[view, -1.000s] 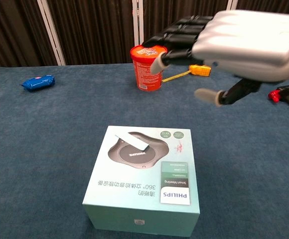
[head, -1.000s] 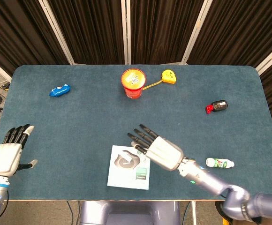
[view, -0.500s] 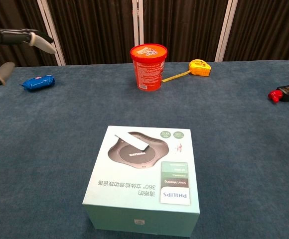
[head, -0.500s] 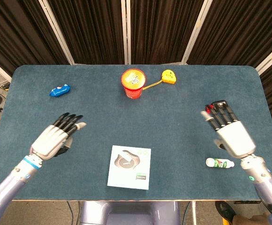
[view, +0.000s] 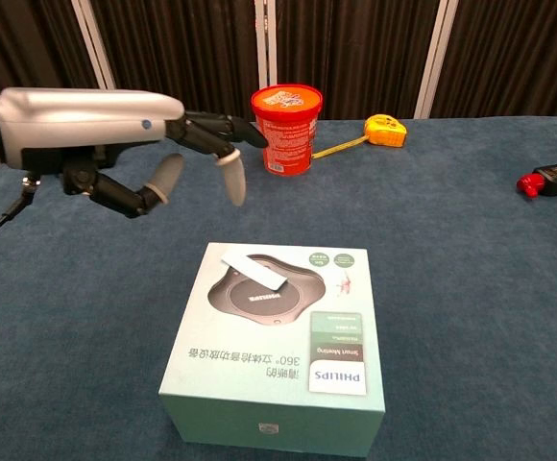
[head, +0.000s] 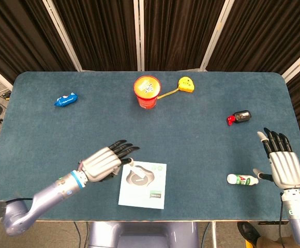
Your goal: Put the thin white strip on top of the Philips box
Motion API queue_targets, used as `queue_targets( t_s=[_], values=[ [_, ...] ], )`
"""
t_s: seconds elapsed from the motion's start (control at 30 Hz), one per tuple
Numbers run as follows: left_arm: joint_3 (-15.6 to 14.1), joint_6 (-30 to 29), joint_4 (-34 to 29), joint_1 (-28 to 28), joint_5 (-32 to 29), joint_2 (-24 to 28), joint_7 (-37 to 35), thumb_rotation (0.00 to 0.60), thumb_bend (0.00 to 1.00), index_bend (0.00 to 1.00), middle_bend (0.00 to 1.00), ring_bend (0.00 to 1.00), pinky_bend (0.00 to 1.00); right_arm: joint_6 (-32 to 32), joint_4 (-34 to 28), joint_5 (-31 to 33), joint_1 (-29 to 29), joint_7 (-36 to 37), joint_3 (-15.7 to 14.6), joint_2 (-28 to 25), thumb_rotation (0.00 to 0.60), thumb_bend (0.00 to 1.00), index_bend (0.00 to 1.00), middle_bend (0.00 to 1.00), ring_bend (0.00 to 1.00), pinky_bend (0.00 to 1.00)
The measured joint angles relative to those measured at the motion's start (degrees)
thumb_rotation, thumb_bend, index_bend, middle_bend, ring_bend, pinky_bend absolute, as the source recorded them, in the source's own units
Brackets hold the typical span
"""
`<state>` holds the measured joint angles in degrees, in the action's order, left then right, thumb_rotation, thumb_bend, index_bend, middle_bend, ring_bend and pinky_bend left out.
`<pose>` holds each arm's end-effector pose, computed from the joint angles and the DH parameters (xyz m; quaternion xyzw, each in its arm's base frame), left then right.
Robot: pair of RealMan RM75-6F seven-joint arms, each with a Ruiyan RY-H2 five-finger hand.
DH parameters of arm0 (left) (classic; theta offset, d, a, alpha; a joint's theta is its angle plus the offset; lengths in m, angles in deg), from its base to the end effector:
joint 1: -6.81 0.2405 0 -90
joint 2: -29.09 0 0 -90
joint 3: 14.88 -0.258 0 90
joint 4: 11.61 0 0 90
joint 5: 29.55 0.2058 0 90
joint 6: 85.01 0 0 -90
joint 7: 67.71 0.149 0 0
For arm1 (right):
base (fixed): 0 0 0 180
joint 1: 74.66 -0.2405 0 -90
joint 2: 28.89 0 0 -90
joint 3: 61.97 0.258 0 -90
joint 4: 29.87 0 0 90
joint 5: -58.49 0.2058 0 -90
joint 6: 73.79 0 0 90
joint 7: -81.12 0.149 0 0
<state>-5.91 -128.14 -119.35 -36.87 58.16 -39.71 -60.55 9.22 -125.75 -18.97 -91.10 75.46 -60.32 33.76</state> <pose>-0.0837 0.2838 0.0383 -0.8531 -0.2862 -0.3780 0.2177 -0.2825 -0.2406 0.1662 0.6130 -0.3592 0.3871 0.5877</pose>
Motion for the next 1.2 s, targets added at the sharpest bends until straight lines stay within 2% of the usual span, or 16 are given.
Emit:
queue_targets(
  t_s=[0.23, 0.5, 0.83, 1.2],
  values=[
    [0.42, 3.65, 0.42, -4.02, -9.17, -5.04, 7.18, 0.600, 1.00, 0.32, 0.00, 0.00, 0.00, -0.53, 0.65, 0.58, 1.01, 0.00, 1.50, -0.22, 0.600, 0.00, 0.00, 0.00, 0.00, 0.00],
    [-0.72, 2.83, 0.98, -6.18, -16.17, -8.42, 13.31, 0.600, 1.00, 0.32, 0.00, 0.00, 0.00, -1.14, 1.53, -0.12, 1.62, 1.19, 2.41, -0.46, 0.600, 0.00, 0.03, 0.00, 0.00, 0.00],
    [-3.23, 0.10, 1.95, -6.54, -18.02, -10.65, 14.81, 0.600, 1.00, 0.32, 0.00, 0.00, 0.00, -1.83, 1.63, -0.82, 2.13, 0.81, 3.26, -0.33, 0.600, 0.00, 0.04, 0.00, 0.00, 0.00],
    [-4.26, -0.58, 2.68, -7.77, -18.92, -12.61, 16.34, 0.600, 1.00, 0.31, 0.00, 0.00, 0.00, -1.90, 1.56, -1.31, 2.78, 1.17, 4.11, -0.40, 0.600, 0.00, 0.05, 0.00, 0.00, 0.00]
  ],
)
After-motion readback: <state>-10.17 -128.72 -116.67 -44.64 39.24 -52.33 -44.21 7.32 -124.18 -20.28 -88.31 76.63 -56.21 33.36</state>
